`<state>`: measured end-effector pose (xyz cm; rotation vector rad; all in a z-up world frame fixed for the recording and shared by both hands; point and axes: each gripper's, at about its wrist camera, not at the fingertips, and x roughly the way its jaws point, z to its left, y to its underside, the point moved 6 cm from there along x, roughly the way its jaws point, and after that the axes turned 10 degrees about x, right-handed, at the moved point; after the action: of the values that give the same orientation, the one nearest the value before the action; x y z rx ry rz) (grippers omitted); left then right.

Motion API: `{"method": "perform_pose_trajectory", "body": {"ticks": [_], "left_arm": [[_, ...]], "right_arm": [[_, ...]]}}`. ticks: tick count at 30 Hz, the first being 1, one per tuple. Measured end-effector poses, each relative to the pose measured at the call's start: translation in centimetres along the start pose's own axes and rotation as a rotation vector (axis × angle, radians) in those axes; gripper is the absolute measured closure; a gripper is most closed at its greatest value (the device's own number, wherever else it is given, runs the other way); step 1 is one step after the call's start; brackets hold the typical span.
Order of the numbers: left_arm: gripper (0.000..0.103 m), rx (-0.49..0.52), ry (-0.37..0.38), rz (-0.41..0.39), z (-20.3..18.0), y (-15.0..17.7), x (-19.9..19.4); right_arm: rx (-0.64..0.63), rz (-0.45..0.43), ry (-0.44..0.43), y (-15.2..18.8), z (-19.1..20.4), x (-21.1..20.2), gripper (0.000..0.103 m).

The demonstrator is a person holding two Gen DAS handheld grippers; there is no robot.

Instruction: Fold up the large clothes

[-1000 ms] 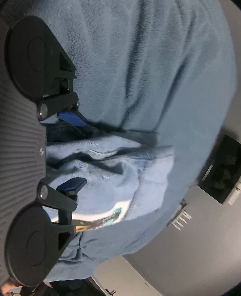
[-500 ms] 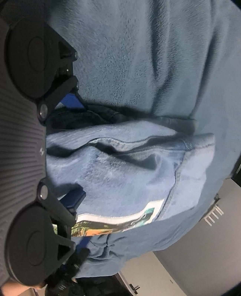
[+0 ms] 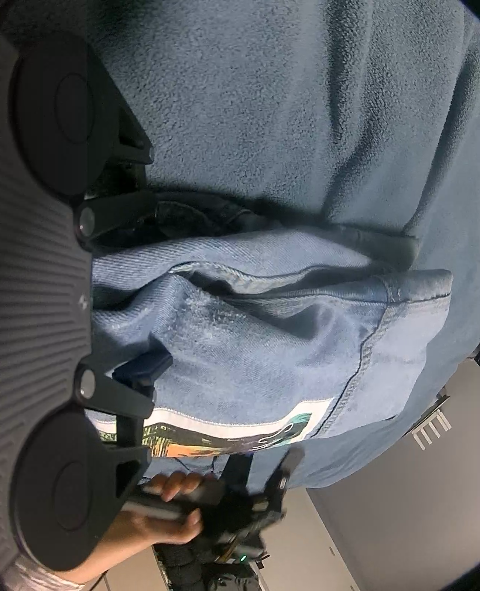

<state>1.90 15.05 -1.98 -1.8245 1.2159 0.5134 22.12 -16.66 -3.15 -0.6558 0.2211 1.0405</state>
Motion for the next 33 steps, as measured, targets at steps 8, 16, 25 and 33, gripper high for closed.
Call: {"method": "perform_pose_trajectory", "body": {"ticks": [8, 16, 25, 33], "left_arm": [[0.046, -0.008, 0.030, 0.022, 0.4, -0.5, 0.5], [0.046, -0.039, 0.061, 0.051, 1.5, -0.6, 1.6], [0.070, 0.090, 0.066, 0.016, -1.5, -0.6, 1.9], [0.071, 0.231, 0.139, -0.008, -9.3, -4.8, 8.5]], "right_arm": [[0.028, 0.154, -0.121, -1.9, -2.0, 6.3, 0.002], [-0.031, 0.136, -0.217, -4.2, -2.1, 10.1, 0.018], [-0.241, -0.110, -0.174, -3.5, 4.1, 4.9, 0.052], [-0.376, -0.199, -0.109, -10.9, 6.3, -1.5, 0.053]]}}
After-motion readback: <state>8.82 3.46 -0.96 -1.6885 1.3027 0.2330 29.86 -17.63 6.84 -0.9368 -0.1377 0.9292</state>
